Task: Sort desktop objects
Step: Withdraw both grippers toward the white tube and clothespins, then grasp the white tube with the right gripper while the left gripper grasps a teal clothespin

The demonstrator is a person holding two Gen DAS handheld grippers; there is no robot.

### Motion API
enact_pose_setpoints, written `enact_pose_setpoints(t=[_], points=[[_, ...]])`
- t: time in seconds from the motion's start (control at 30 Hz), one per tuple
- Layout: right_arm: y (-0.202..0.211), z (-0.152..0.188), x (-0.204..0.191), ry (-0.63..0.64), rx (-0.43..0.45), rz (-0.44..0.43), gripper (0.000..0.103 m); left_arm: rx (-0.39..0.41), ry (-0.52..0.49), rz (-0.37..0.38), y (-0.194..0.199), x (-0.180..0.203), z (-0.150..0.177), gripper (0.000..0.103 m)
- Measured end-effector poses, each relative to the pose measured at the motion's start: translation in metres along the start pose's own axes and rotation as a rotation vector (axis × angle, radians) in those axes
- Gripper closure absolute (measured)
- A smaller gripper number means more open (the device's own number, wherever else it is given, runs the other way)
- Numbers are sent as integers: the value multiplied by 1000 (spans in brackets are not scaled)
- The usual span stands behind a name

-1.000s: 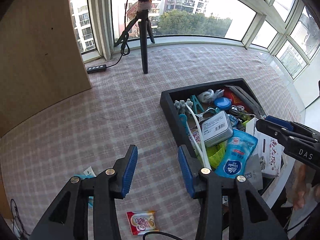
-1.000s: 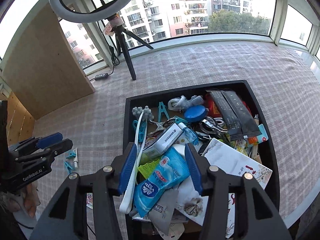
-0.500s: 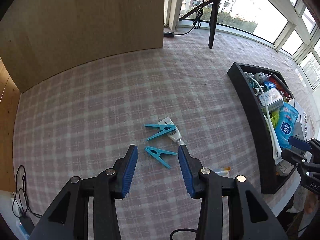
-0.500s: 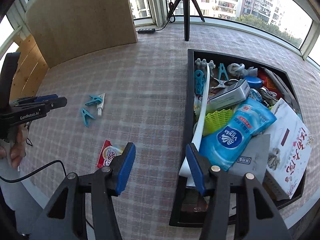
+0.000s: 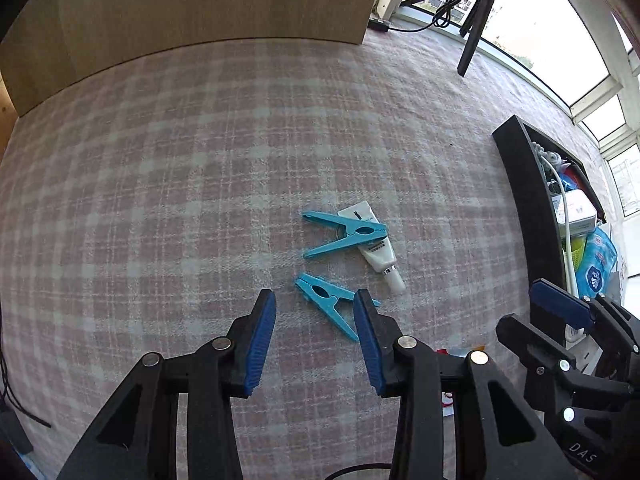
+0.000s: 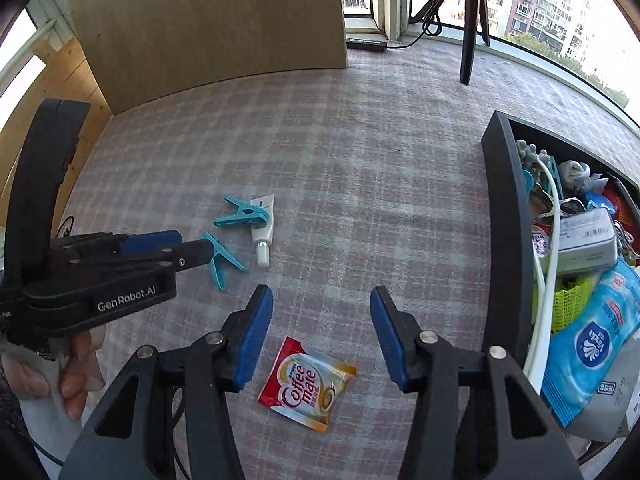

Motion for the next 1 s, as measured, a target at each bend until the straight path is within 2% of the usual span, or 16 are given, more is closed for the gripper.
enact_pose_setpoints(t=[0.17, 0.23, 0.53, 0.63, 0.8, 1.0], points=[[-25, -15, -12, 47, -36, 3, 59, -17, 63, -2, -13, -2, 0, 67], [-33, -18, -12, 43, -49, -5, 65, -6, 94, 4, -15, -3, -2, 66], [-42, -30, -3, 28, -67, -60, 65, 6, 200, 59, -19, -7, -5, 69], [-46, -34, -5, 41, -70, -66, 65, 18, 189, 19, -20, -4, -7, 70], [-59, -46, -20, 59, -81, -81, 65, 47, 163, -39, -19, -9, -1, 84], [-72, -52, -37, 103, -97, -62, 66, 62, 159, -45, -14, -20, 9, 85]])
Point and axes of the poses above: each gripper's, at about its wrist camera, not at the fingertips, and y roughly against the way its jaws point, x to its right, z to its underside, the point moved 2 cm from there along -y, roughly the way its jaws point, and after that the axes turned 1 degree about z, right-handed, at the moved point
